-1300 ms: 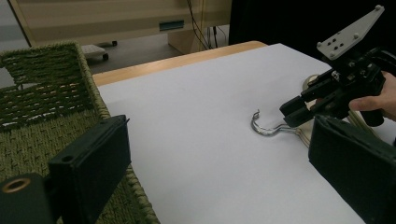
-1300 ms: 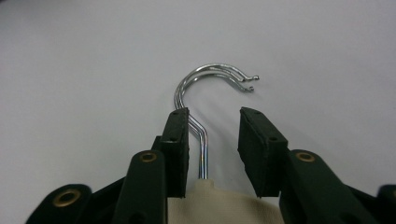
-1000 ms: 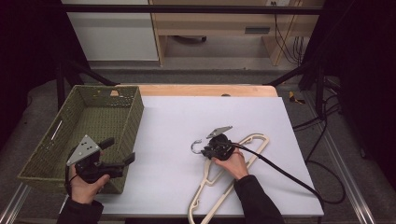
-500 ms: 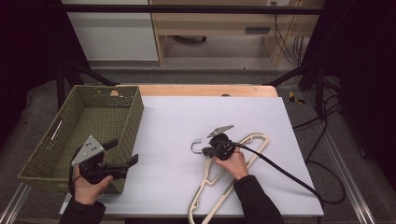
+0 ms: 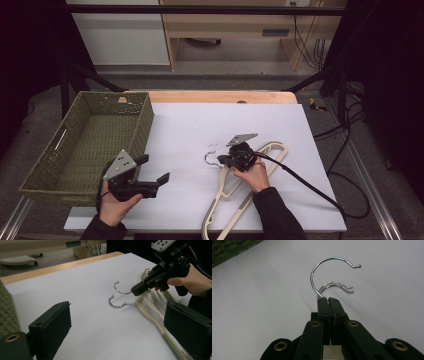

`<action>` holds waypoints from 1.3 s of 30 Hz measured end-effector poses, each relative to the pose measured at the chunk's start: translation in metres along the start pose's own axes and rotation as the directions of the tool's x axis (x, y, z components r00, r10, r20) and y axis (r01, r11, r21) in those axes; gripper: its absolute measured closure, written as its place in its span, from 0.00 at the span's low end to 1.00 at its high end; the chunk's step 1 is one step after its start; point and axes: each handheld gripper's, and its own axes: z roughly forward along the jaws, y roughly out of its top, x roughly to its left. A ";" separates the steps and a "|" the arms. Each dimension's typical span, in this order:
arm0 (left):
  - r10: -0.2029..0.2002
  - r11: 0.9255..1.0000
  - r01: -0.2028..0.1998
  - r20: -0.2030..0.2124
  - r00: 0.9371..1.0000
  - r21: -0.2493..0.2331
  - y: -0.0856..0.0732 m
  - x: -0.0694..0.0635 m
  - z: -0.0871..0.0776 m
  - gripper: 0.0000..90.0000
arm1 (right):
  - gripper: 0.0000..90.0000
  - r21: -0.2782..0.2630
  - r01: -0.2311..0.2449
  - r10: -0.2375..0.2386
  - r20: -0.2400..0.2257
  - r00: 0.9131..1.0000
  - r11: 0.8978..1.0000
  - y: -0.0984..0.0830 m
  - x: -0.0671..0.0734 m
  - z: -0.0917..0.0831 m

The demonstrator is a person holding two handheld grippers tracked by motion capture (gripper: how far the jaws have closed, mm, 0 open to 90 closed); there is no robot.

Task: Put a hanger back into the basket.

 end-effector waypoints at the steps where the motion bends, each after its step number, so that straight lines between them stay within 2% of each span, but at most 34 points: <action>1: 0.001 1.000 -0.001 0.008 1.000 0.011 0.000 -0.004 0.006 0.09 | 0.99 -0.007 0.004 -0.004 0.000 1.000 1.000 0.000 0.000 -0.002; 5: 0.011 0.997 -0.014 0.045 0.999 0.074 0.000 -0.020 0.038 0.11 | 0.99 -0.038 0.015 -0.015 -0.007 1.000 0.999 0.000 0.002 -0.011; 6: 0.011 0.997 -0.014 0.045 0.999 0.074 0.000 -0.020 0.038 0.11 | 0.99 -0.038 0.015 -0.015 -0.007 1.000 0.999 0.000 0.002 -0.011; 7: 0.007 0.995 -0.013 0.063 0.998 0.097 0.000 -0.026 0.051 0.12 | 0.99 -0.048 0.027 -0.028 -0.012 1.000 0.998 0.000 0.002 -0.014; 8: 0.007 0.995 -0.013 0.063 0.998 0.097 0.000 -0.026 0.051 0.13 | 0.99 -0.048 0.027 -0.028 -0.012 1.000 0.998 0.000 0.002 -0.014; 12: -0.006 0.991 -0.008 0.102 0.995 0.131 0.000 -0.037 0.080 0.18 | 0.99 -0.065 0.026 -0.026 -0.014 1.000 0.998 0.001 0.003 -0.020; 13: -0.013 0.987 -0.007 0.124 0.992 0.159 0.000 -0.042 0.094 0.23 | 0.99 -0.080 0.037 -0.038 -0.018 0.999 0.996 0.001 0.002 -0.023; 14: -0.020 0.986 -0.003 0.139 0.990 0.166 -0.001 -0.045 0.101 0.25 | 0.99 -0.079 0.029 -0.030 -0.018 0.999 0.996 0.001 0.003 -0.025; 16: -0.025 0.985 -0.002 0.151 0.988 0.175 -0.001 -0.047 0.107 0.29 | 0.99 -0.087 0.034 -0.036 -0.016 0.999 0.996 0.001 0.003 -0.026; 17: -0.034 0.981 0.001 0.170 0.985 0.192 0.000 -0.053 0.118 0.30 | 0.99 -0.091 0.036 -0.037 -0.017 0.999 0.995 0.002 0.003 -0.029; 18: -0.034 0.981 0.001 0.170 0.985 0.192 0.000 -0.053 0.118 0.31 | 0.99 -0.091 0.036 -0.037 -0.017 0.999 0.995 0.002 0.003 -0.029; 19: -0.040 0.978 0.000 0.186 0.982 0.207 0.000 -0.057 0.128 0.32 | 0.99 -0.099 0.041 -0.043 -0.019 0.999 0.994 0.002 0.004 -0.030; 20: -0.040 0.978 0.000 0.186 0.982 0.207 0.000 -0.057 0.128 0.33 | 0.99 -0.099 0.041 -0.043 -0.019 0.999 0.994 0.002 0.004 -0.030; 21: -0.052 0.976 0.007 0.198 0.979 0.219 0.000 -0.060 0.138 0.35 | 0.99 -0.105 0.042 -0.044 -0.018 0.999 0.994 0.002 0.005 -0.032; 22: -0.052 0.976 0.007 0.198 0.979 0.219 0.000 -0.060 0.138 0.37 | 0.99 -0.105 0.042 -0.044 -0.018 0.999 0.994 0.002 0.005 -0.032; 24: -0.071 0.972 0.018 0.221 0.973 0.232 -0.001 -0.063 0.146 0.41 | 0.99 -0.109 0.046 -0.048 -0.019 0.999 0.993 0.002 0.005 -0.034; 25: -0.085 0.968 0.025 0.231 0.969 0.249 -0.001 -0.066 0.154 0.45 | 0.99 -0.114 0.045 -0.047 -0.017 0.999 0.992 0.002 0.006 -0.036; 27: -0.104 0.966 0.038 0.250 0.963 0.256 -0.002 -0.068 0.159 0.53 | 0.99 -0.121 0.048 -0.050 -0.018 0.999 0.991 0.003 0.007 -0.037; 29: -0.113 0.964 0.043 0.256 0.960 0.262 -0.003 -0.069 0.162 0.56 | 0.99 -0.123 0.054 -0.058 -0.021 0.998 0.991 0.003 0.007 -0.038; 31: -0.130 0.959 0.052 0.269 0.954 0.278 -0.003 -0.071 0.167 0.67 | 0.99 -0.129 0.059 -0.062 -0.021 0.998 0.990 0.003 0.008 -0.040; 32: -0.130 0.959 0.052 0.269 0.954 0.278 -0.003 -0.071 0.167 0.70 | 0.99 -0.129 0.059 -0.062 -0.021 0.998 0.990 0.003 0.008 -0.040; 33: -0.147 0.959 0.068 0.280 0.949 0.276 -0.004 -0.073 0.168 0.74 | 0.99 -0.132 0.060 -0.063 -0.019 0.998 0.989 0.002 0.009 -0.041; 34: -0.147 0.959 0.068 0.280 0.949 0.276 -0.004 -0.073 0.168 0.77 | 0.99 -0.132 0.060 -0.063 -0.019 0.998 0.989 0.002 0.009 -0.041; 36: -0.162 0.957 0.082 0.276 0.948 0.280 -0.003 -0.074 0.168 0.78 | 0.99 -0.134 0.066 -0.069 -0.020 0.997 0.989 0.002 0.009 -0.043; 37: -0.182 0.954 0.101 0.276 0.944 0.282 -0.003 -0.074 0.167 0.79 | 0.99 -0.138 0.069 -0.072 -0.017 0.997 0.988 0.002 0.010 -0.045; 39: -0.191 0.952 0.109 0.275 0.942 0.285 -0.002 -0.074 0.166 0.81 | 0.99 -0.144 0.075 -0.078 -0.013 0.997 0.987 0.002 0.012 -0.047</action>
